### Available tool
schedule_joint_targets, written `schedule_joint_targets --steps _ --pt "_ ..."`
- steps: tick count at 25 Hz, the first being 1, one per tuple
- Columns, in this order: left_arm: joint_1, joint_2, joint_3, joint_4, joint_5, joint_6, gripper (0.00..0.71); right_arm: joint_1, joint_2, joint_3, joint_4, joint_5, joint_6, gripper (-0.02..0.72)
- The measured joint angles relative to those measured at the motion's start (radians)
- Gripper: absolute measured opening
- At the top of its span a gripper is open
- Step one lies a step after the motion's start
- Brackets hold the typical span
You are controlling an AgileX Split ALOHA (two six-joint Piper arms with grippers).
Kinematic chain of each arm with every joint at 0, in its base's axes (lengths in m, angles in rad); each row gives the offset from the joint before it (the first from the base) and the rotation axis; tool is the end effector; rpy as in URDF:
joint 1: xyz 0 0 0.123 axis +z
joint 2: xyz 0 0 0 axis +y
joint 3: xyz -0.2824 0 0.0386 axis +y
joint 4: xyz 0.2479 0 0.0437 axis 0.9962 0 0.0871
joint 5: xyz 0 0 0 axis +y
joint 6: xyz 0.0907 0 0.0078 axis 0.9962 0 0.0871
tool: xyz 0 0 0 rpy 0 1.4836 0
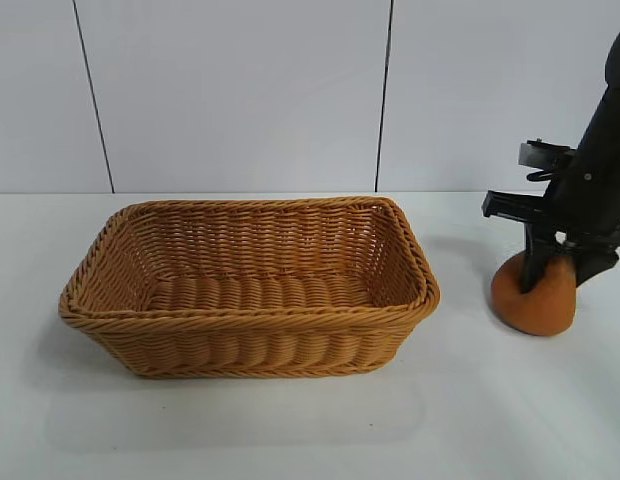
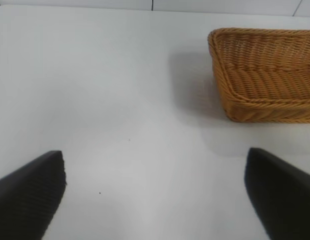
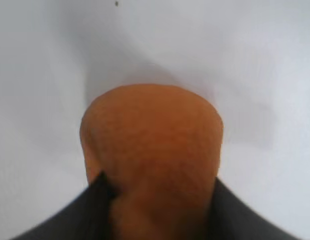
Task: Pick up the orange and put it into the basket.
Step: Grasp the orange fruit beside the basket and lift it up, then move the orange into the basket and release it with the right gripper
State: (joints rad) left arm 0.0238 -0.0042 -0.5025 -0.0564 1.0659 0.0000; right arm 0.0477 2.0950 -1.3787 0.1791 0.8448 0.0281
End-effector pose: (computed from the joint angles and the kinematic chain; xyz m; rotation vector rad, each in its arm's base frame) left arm -0.0060 -0.0046 0.2775 -0.0213 2.0418 -0.0526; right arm 0.3987 0.0312 0.1286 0.1414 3.0393 0.2182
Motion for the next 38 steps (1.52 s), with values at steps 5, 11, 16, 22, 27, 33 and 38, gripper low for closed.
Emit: schedule_joint_targets --steps 5,11,16,22,27,33,38 --pt "0.0 0.0 0.0 0.0 0.0 0.0 0.693 0.0 -0.064 -0.02 -0.004 0.068 0.0 0.041" --pt "0.0 0.0 0.0 0.0 -0.001 0.0 0.693 0.013 -0.166 -0.158 -0.011 0.204 0.0 0.041" --pt "0.0 0.0 0.0 0.0 -0.001 0.0 0.693 0.091 -0.184 -0.274 -0.025 0.28 0.0 0.041" --pt "0.0 0.0 0.0 0.0 -0.001 0.0 0.693 0.28 -0.184 -0.329 -0.024 0.27 0.03 0.041" --pt "0.0 0.0 0.0 0.0 -0.001 0.0 0.693 0.445 -0.161 -0.331 -0.024 0.223 0.06 0.041" --pt "0.0 0.0 0.0 0.0 -0.001 0.0 0.693 0.58 -0.065 -0.334 -0.021 0.121 0.104 0.041" --pt "0.0 0.0 0.0 0.0 -0.001 0.0 0.693 0.605 0.045 -0.334 -0.02 0.055 0.109 0.041"
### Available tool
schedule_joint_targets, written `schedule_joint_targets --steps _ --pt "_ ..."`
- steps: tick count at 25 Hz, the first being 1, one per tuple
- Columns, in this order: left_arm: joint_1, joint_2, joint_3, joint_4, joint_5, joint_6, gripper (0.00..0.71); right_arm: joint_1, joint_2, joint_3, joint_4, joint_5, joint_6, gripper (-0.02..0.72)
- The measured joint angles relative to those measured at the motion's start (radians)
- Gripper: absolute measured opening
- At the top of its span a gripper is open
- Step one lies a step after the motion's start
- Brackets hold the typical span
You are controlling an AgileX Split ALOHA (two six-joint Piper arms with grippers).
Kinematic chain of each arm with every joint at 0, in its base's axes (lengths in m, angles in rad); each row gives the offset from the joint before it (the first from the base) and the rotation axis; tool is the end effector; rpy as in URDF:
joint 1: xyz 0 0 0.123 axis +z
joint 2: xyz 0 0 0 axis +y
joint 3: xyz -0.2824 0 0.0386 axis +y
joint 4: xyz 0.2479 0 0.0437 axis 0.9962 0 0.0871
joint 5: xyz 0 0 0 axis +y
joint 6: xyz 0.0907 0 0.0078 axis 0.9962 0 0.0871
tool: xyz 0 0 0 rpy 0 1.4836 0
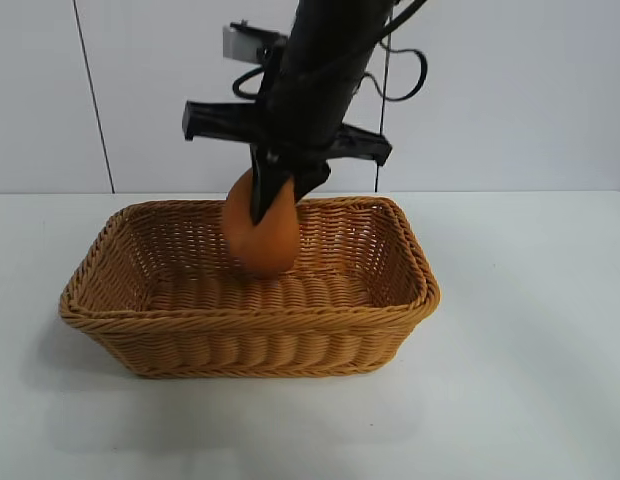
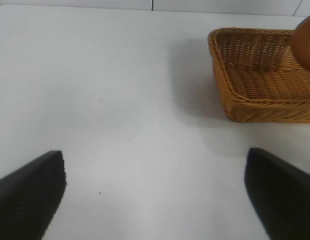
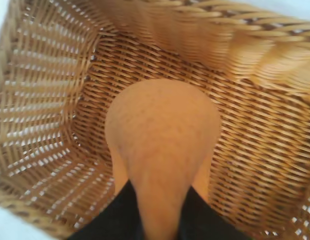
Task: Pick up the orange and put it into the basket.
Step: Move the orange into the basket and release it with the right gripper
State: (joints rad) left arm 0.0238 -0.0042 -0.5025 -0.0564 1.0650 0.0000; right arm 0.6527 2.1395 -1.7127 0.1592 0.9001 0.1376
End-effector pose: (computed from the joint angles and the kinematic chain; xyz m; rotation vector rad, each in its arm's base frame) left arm -0.0059 -0.0046 0.2776 -0.0213 2.0409 -0.0526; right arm 0.3571 0.2872 0.1920 -0.6214 2.7992 0.3714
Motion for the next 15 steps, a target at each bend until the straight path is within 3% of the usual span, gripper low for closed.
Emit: schedule_joint_targets --steps 5,7,8,12,15 --pt "0.0 0.0 0.0 0.0 0.0 0.0 0.693 0.0 0.067 0.0 -0.001 -0.027 0.001 0.041" --pt "0.0 0.0 0.0 0.0 0.0 0.0 0.693 0.0 0.069 0.0 -0.001 -0.029 0.001 0.095" --pt "0.0 0.0 0.0 0.0 0.0 0.0 0.693 0.0 0.069 0.0 -0.001 -0.031 0.001 0.162" --pt "0.0 0.0 0.0 0.0 0.0 0.0 0.693 0.0 0.064 0.0 -0.003 -0.027 0.001 0.568" --pt "0.0 0.0 0.0 0.0 0.0 0.0 0.693 0.0 0.046 -0.012 -0.014 0.022 0.001 0.665"
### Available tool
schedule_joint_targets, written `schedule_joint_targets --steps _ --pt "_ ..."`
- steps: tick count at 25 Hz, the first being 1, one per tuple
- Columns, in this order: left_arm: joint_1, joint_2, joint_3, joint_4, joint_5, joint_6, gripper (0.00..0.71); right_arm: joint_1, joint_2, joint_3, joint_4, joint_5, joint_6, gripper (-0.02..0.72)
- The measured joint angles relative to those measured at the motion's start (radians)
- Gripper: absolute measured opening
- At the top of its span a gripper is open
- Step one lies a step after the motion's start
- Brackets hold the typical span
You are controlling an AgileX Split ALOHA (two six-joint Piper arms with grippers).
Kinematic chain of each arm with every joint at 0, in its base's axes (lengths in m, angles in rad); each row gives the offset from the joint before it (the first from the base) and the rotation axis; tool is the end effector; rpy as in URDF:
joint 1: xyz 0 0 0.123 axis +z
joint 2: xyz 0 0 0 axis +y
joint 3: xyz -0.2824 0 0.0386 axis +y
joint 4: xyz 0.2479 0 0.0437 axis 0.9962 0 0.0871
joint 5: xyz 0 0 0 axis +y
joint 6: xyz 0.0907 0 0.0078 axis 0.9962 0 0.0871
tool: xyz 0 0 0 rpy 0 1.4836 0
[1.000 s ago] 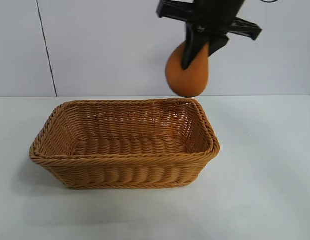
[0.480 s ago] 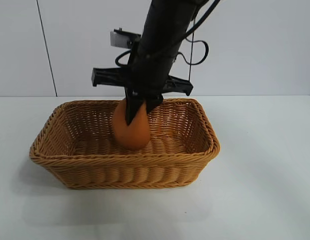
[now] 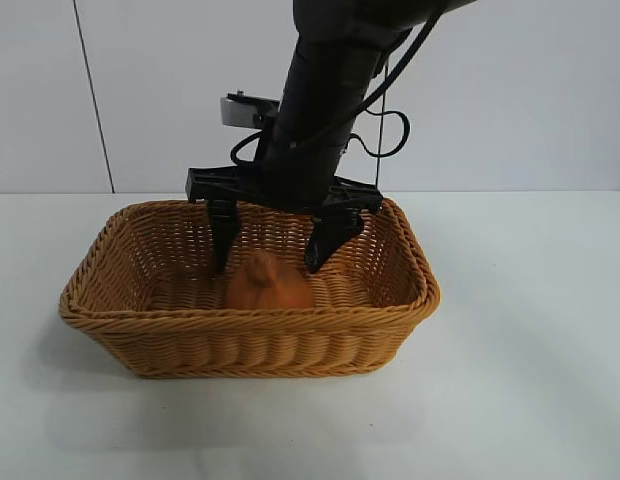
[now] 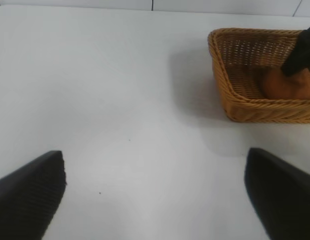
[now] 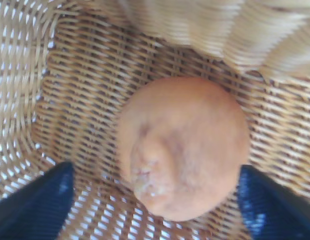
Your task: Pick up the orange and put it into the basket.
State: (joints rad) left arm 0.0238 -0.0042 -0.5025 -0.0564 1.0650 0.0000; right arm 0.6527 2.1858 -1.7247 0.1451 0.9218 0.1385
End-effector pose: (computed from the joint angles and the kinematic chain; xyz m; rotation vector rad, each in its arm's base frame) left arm -0.0059 -0.0046 0.2776 -0.0213 2.0409 -0.0526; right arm 0.3597 0.2882 0.1733 -0.6405 2.8481 0.3279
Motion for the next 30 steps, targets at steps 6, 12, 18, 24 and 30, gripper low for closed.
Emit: schedule_joint_targets --steps 6,12,18,24,30 --pt "0.0 0.0 0.0 0.0 0.0 0.0 0.693 0.0 -0.016 -0.147 -0.08 0.223 0.003 0.692" --pt "0.0 0.0 0.0 0.0 0.0 0.0 0.693 -0.056 -0.025 -0.292 -0.117 0.282 0.021 0.694" --pt "0.0 0.0 0.0 0.0 0.0 0.0 0.693 -0.202 -0.025 -0.309 -0.135 0.288 0.017 0.694" --pt "0.0 0.0 0.0 0.0 0.0 0.0 0.693 -0.401 -0.025 -0.309 -0.145 0.288 -0.008 0.694" --pt "0.0 0.0 0.0 0.0 0.0 0.0 0.693 -0.549 -0.025 -0.309 -0.145 0.288 -0.042 0.694"
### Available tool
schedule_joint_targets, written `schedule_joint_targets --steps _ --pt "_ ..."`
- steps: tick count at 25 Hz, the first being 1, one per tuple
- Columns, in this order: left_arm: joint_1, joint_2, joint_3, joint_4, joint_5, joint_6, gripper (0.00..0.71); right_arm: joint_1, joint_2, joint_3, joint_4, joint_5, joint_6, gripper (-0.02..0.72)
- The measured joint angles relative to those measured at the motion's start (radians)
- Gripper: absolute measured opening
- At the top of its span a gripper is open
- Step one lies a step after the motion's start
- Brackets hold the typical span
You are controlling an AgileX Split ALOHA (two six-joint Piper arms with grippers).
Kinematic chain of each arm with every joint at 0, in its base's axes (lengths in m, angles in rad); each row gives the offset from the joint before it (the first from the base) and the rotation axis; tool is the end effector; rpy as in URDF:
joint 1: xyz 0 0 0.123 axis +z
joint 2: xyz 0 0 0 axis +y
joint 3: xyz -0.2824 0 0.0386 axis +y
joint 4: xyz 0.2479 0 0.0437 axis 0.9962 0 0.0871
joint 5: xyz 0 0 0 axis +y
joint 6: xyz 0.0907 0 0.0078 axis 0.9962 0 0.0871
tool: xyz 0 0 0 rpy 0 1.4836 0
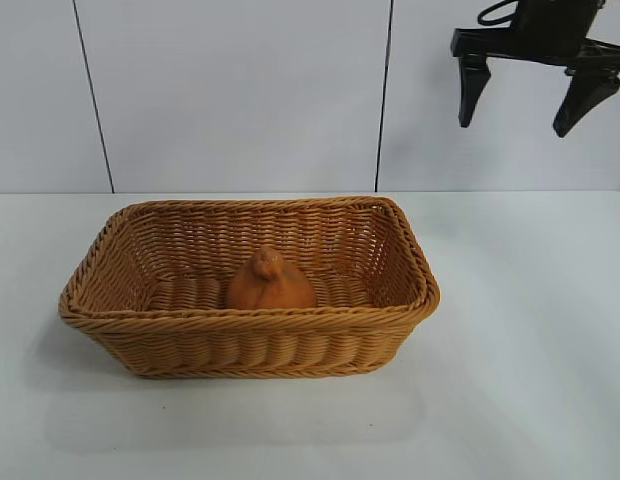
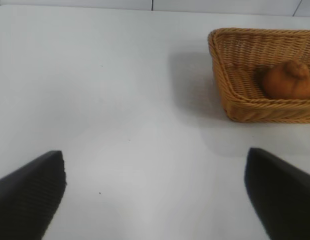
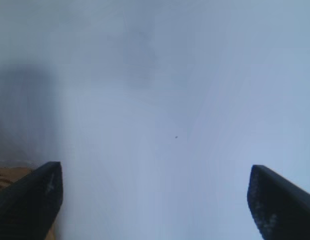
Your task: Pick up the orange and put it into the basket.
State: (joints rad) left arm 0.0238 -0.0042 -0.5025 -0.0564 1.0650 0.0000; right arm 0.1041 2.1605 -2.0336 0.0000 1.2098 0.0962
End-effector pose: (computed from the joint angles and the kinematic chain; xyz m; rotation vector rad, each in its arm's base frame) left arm -0.0059 -0.0046 0.2776 -0.0213 2.0409 -0.0526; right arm 0.4667 0.0488 0.2618 -0.0111 2.8215 0.0457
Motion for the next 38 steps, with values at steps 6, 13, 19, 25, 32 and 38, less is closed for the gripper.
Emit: schedule_joint_targets --steps 6,13,19,25,32,38 --pt "0.0 0.0 0.0 0.0 0.0 0.0 0.693 -0.034 -0.001 0.008 0.009 0.001 -0.012 0.694" --pt "0.0 0.0 0.0 0.003 0.0 0.0 0.693 -0.033 -0.123 0.293 0.031 -0.001 -0.051 0.694" --pt "0.0 0.0 0.0 0.005 0.001 0.0 0.693 -0.033 -0.354 0.669 0.036 0.007 -0.076 0.694" --pt "0.0 0.0 0.0 0.005 0.001 0.0 0.693 -0.033 -0.626 1.028 0.04 0.009 -0.087 0.694" --pt "0.0 0.0 0.0 0.005 0.001 0.0 0.693 -0.033 -1.026 1.315 0.04 -0.031 -0.09 0.694" --pt "0.0 0.0 0.0 0.005 0.001 0.0 0.693 -0.033 -1.405 1.502 0.04 -0.145 -0.09 0.694"
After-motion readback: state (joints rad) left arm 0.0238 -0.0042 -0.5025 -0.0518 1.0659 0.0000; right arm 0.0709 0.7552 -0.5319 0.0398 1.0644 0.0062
